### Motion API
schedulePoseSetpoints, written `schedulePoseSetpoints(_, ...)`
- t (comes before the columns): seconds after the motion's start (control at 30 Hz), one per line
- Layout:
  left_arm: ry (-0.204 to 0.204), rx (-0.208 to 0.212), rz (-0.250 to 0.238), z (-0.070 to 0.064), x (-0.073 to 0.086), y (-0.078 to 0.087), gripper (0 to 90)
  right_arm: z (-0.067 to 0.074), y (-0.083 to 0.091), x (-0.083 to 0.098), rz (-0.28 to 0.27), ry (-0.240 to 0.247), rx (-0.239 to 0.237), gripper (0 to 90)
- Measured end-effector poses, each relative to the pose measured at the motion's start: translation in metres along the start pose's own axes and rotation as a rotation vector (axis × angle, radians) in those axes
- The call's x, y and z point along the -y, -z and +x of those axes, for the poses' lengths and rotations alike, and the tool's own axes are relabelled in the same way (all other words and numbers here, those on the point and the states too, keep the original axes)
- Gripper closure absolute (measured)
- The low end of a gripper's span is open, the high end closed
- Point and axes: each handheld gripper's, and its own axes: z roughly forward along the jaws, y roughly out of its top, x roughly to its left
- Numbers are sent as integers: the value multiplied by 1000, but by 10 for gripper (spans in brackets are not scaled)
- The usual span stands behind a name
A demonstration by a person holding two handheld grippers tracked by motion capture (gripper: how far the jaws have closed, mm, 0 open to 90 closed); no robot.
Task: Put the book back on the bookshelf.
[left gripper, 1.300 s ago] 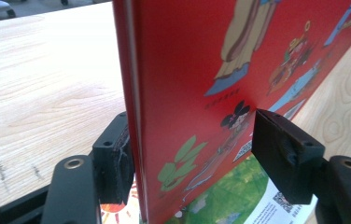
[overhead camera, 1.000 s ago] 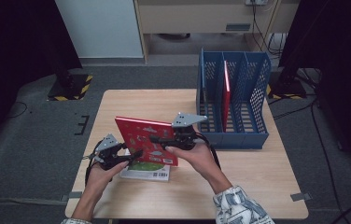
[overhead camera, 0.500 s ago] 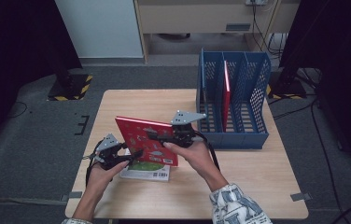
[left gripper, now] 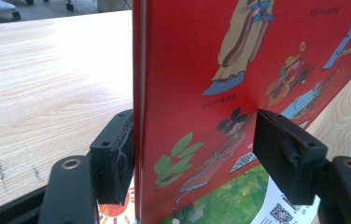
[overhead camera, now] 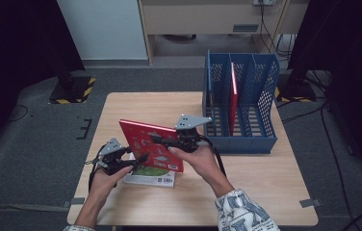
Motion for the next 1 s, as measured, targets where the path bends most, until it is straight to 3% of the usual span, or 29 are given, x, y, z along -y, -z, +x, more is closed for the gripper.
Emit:
schedulePoseSetpoints(0.4, 5, -4, -3, 0, 0, 0, 282, 2, 1, 0, 0, 4, 6, 772)
schedulePoseSetpoints(0.67, 22, -10, -16, 2, 0, 2, 270, 2, 6, 2, -10, -11, 50, 795)
schedulePoseSetpoints(0.87, 42, -45, -24, 9, 2, 7, 270, -3, 14, 4, -23, -44, 76, 797)
schedulePoseSetpoints(1.0, 55, -94, -22, 14, 3, 12, 261, -4, 20, 5, -28, -53, 94, 798)
